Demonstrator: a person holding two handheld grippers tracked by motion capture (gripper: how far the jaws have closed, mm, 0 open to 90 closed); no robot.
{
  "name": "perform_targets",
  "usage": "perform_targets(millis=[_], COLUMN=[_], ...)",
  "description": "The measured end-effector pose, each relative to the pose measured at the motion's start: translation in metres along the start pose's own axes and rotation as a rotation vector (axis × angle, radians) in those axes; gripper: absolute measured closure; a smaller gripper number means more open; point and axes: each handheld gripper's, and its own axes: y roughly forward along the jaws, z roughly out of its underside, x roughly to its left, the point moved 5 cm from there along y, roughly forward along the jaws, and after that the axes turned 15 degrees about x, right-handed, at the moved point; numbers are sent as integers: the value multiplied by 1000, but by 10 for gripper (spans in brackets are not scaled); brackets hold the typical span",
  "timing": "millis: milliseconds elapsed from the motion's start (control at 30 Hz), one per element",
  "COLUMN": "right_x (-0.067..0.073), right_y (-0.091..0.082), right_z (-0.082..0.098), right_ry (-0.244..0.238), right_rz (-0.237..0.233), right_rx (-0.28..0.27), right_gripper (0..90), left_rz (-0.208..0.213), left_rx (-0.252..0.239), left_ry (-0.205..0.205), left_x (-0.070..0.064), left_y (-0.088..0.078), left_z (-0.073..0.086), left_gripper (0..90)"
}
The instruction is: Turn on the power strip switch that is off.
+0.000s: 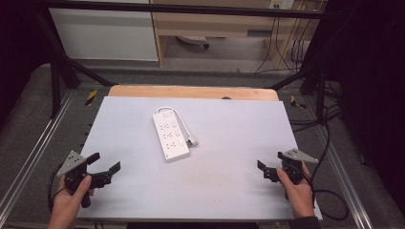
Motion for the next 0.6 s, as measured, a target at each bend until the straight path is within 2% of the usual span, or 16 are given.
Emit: perform_targets(millis=[133, 400, 533, 600], right_x=[-1, 3, 4, 4], right_y=[1, 4, 3, 3], right_z=[-1, -4, -5, -5], right_ry=[-8, -38, -42, -43], right_rz=[28, 39, 39, 42], right_rx=[-14, -20, -26, -28], right_gripper=[47, 49, 48, 48], left_rz=[2, 14, 28, 52], left_rx=[-10, -19, -29, -44], left_ry=[-4, 1, 11, -5], left_x=[1, -3, -6, -7], left_y=[0, -1, -2, -2], left_z=[-1, -3, -4, -6], left_gripper=[70, 70, 68, 67])
